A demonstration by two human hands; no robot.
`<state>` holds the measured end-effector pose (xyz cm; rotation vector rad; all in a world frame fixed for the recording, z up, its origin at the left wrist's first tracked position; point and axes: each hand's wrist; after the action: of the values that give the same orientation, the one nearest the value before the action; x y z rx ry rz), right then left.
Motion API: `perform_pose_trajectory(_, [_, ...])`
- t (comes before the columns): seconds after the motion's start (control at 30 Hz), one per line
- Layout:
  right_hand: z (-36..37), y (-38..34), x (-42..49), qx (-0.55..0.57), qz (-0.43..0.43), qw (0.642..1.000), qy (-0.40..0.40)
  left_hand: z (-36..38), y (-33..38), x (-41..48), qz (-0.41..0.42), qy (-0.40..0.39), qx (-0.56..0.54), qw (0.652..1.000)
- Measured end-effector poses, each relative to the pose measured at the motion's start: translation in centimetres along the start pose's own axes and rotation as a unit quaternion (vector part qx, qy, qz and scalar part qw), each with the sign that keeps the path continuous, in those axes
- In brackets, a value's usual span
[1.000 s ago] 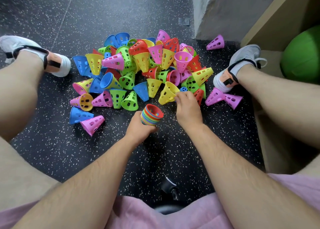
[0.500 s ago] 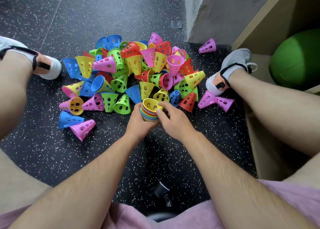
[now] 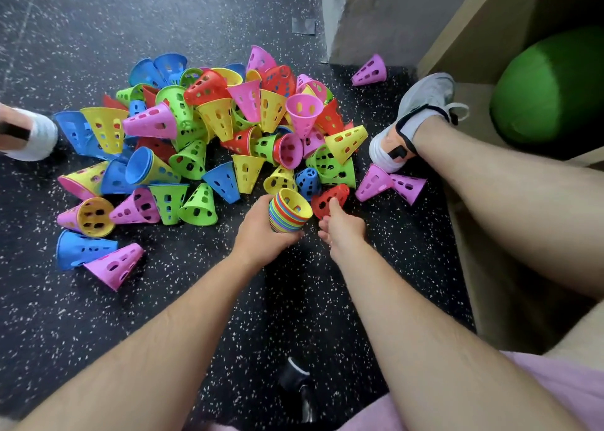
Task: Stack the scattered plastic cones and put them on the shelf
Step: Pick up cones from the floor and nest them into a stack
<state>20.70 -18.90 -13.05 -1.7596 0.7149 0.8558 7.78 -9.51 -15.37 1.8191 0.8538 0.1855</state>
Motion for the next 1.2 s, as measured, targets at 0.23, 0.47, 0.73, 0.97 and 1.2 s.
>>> perform_pose_trajectory(0.23, [0.6,-0.5,-0.4,0.094,0.113,0.989,-0.011,0.2,-0.2,0.1,0.009,0.009,0.007,1.000])
perform_pose_trajectory(0.47, [-0.1,-0.3,1.0,0.175,0.107,0.972,-0.112,0.2,-0.1,-0.4,0.008,0.011,0.005,1.000])
perform_pose_trajectory(0.73, [-0.8,0.1,0.1,0.118,0.004,0.992,-0.045,-0.1,0.2,-0.6,-0.002,0.012,-0.004,1.000])
perform_pose_trajectory(0.97, [-2.2,0.4,-1.3,-0.123,-0.349,0.927,0.053,0.2,-0.2,-0.4,-0.002,0.006,-0.010,1.000])
perform_pose_trajectory(1.2, [-2.4,0.6,-2.5,-0.197,-0.514,0.834,-0.046,0.2,-0.1,-0.2,0.003,0.006,-0.005,1.000])
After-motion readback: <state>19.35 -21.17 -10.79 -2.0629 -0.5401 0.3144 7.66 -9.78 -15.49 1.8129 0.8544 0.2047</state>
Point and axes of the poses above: each hand's wrist, its own x-axis towards the middle knuckle, its own z-axis out of the palm, y = z × x, and after that the axes turned 5 degrees about z, right-handed
